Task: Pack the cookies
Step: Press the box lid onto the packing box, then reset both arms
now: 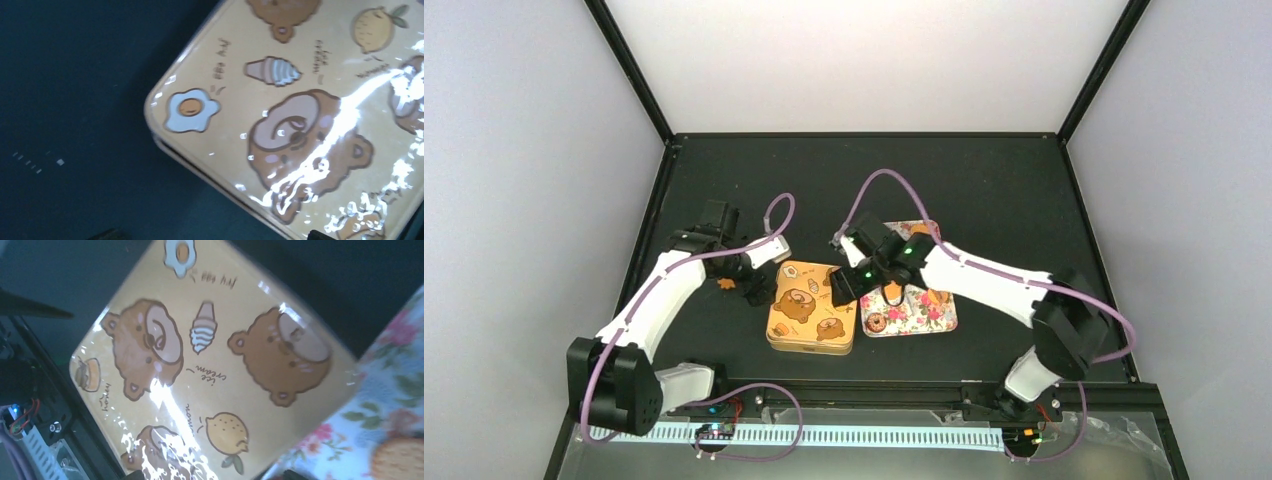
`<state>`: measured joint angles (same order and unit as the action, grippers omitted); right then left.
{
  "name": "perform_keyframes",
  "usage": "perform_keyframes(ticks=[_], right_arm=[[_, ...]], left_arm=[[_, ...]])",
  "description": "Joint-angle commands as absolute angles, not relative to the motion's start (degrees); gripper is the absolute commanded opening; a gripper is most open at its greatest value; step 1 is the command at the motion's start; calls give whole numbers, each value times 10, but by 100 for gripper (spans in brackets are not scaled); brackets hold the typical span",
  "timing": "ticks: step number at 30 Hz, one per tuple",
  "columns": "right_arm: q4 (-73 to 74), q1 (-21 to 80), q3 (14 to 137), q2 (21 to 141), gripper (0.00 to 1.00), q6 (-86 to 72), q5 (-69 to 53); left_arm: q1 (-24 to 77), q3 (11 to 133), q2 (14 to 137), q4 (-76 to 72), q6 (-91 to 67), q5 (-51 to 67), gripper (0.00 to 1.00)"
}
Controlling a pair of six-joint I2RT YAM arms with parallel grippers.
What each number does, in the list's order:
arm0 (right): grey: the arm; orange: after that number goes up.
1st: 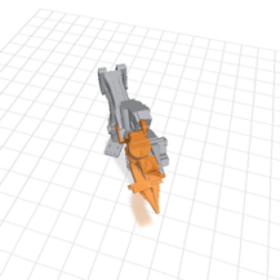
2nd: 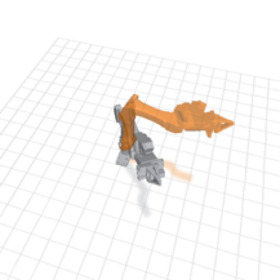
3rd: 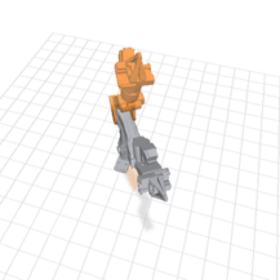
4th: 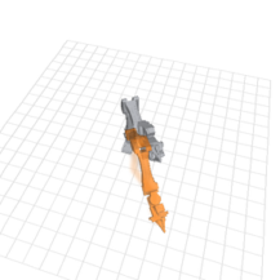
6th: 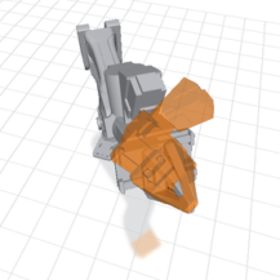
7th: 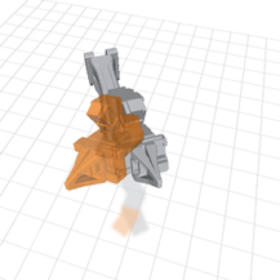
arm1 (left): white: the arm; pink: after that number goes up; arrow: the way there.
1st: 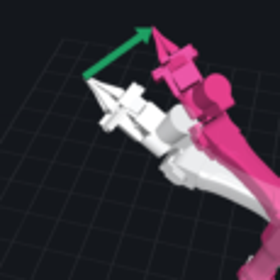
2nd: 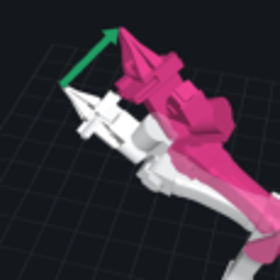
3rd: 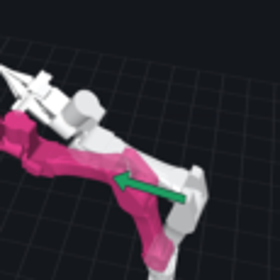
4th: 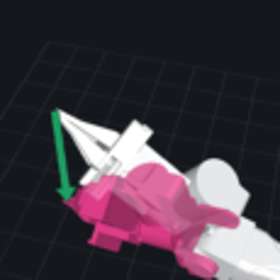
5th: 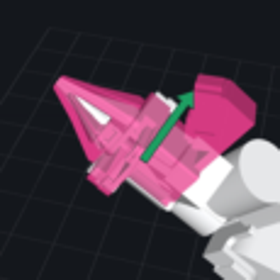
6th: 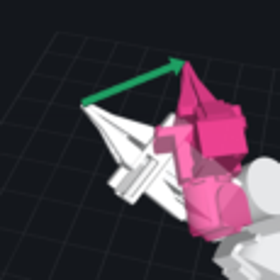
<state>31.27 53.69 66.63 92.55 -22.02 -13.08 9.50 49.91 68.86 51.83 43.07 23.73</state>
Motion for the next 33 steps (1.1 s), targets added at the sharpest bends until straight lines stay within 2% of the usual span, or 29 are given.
perform_keyframes(ticks=[1, 2, 3, 4, 8, 12, 15, 20, 21, 24, 28, 33], right_arm=[[348, 504, 703, 840, 77, -217, -79], [358, 498, 710, 826, 84, -211, -68], [367, 492, 717, 813, 97, -206, -55], [375, 488, 725, 801, 99, -202, -39], [393, 465, 731, 753, 100, -190, 49], [330, 372, 644, 652, 100, -191, 156], [176, 318, 508, 535, 100, -147, 273], [-230, 268, 197, 390, 100, 28, 429], [-281, 255, 162, 387, 100, 45, 450], [-243, 170, 154, 418, 100, -5, 435], [-309, 97, 126, 454, 100, -40, 394], [-397, 53, 127, 561, 100, -43, 339]], left_arm=[[65, 485, 650, 441, 386, 191, 99], [57, 480, 641, 412, 375, 184, 99], [48, 477, 634, 391, 364, 180, 99], [42, 474, 628, 372, 351, 177, 99], [29, 438, 608, 255, 278, 155, 99], [29, 367, 612, 108, 204, 145, 99], [22, 307, 626, -29, 165, 174, 99], [22, 221, 638, -214, 125, 223, 99], [22, 206, 643, -252, 123, 226, 99], [20, 194, 658, -321, 109, 220, 99], [20, 192, 687, -393, 88, 199, 99], [19, 219, 709, -364, 79, 182, 99]])
